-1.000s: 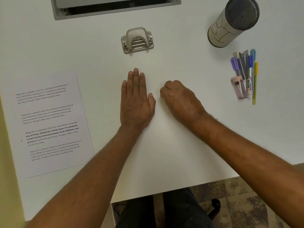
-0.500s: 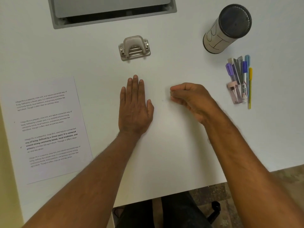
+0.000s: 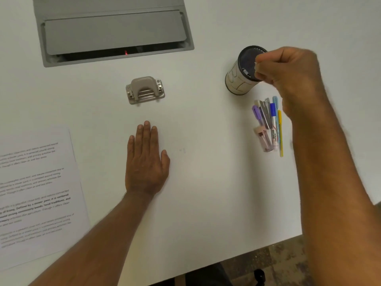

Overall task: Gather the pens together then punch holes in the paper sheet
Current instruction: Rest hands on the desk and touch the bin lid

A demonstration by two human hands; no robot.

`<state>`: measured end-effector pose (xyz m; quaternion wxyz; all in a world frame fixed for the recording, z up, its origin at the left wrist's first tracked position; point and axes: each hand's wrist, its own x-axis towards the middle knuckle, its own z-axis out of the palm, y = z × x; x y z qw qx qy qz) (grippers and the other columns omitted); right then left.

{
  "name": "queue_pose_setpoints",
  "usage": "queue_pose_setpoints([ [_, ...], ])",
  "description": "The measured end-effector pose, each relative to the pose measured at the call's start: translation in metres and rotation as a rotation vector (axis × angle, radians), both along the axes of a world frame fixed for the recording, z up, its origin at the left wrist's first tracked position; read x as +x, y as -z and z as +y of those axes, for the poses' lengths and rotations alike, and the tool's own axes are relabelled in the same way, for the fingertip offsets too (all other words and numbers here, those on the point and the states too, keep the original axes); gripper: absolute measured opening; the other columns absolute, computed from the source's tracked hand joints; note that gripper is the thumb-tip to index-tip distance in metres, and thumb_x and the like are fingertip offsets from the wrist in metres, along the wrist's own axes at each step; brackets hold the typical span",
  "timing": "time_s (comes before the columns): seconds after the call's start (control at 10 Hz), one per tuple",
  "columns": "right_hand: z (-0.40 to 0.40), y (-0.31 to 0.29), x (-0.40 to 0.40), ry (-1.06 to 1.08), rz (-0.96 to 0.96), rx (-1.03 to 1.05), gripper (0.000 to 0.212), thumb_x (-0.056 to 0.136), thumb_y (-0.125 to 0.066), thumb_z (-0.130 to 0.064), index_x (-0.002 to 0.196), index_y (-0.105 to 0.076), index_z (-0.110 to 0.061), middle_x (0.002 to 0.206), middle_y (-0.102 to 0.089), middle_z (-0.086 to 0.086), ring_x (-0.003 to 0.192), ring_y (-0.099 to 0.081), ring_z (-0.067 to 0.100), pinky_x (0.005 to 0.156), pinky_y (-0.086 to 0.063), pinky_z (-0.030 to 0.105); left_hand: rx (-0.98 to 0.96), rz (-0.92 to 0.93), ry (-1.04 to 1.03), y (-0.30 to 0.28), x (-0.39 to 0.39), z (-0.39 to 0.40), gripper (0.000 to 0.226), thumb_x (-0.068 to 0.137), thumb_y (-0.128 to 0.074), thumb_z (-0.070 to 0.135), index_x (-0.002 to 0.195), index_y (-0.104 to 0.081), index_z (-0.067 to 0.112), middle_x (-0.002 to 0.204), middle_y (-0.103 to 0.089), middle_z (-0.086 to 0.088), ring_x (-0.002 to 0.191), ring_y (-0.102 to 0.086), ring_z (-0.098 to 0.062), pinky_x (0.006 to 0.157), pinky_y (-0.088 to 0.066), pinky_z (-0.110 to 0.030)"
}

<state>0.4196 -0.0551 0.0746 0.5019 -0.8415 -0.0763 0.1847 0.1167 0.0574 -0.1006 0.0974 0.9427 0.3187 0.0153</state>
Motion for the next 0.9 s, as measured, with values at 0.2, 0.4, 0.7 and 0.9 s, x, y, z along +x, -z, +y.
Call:
queue_pose_setpoints([
  [0.2, 0.01, 0.018, 0.032, -0.142, -0.353, -0.448, 0.022, 0.092, -0.067, -0.005, 0.105, -0.082, -0.015, 0.105, -0.078, 0.002, 0.096, -0.071, 0.012, 0.088, -0.06, 0.023, -0.004, -0.023, -0.004, 0.001, 0.0, -0.001, 0.068, 0.102, -0.032, 0.032, 0.162, -0.021, 0.001, 0.172, -0.016, -0.017, 0.161, -0.014, -0.031, 0.13, -0.016, -0.051],
  [0.4, 0.016, 0.028, 0.045, -0.332, -0.484, -0.591, 0.029, 0.1, -0.056, 0.001, 0.114, -0.08, -0.009, 0.118, -0.077, 0.013, 0.106, -0.072, 0.024, 0.095, -0.056, 0.026, 0.006, -0.012, 0.003, 0.002, 0.0, 0.002, 0.069, 0.102, -0.03, 0.033, 0.163, -0.018, 0.002, 0.173, -0.013, -0.016, 0.161, -0.011, -0.03, 0.131, -0.014, -0.05],
  [0.7, 0.019, 0.027, 0.041, -0.356, -0.586, -0.626, 0.029, 0.101, -0.057, -0.002, 0.115, -0.079, -0.012, 0.122, -0.075, 0.012, 0.112, -0.071, 0.026, 0.09, -0.05, 0.022, 0.0, -0.016, 0.0, 0.003, 0.0, 0.001, 0.069, 0.102, -0.03, 0.033, 0.163, -0.018, 0.003, 0.173, -0.013, -0.016, 0.161, -0.011, -0.03, 0.13, -0.015, -0.051],
  [0.9, 0.018, 0.022, 0.04, -0.334, -0.633, -0.608, 0.025, 0.1, -0.061, -0.003, 0.113, -0.079, -0.014, 0.119, -0.076, 0.01, 0.107, -0.072, 0.026, 0.09, -0.056, 0.027, 0.012, -0.033, -0.003, 0.004, 0.0, 0.002, 0.068, 0.103, -0.029, 0.033, 0.162, -0.02, 0.002, 0.172, -0.015, -0.017, 0.161, -0.013, -0.031, 0.13, -0.016, -0.051],
])
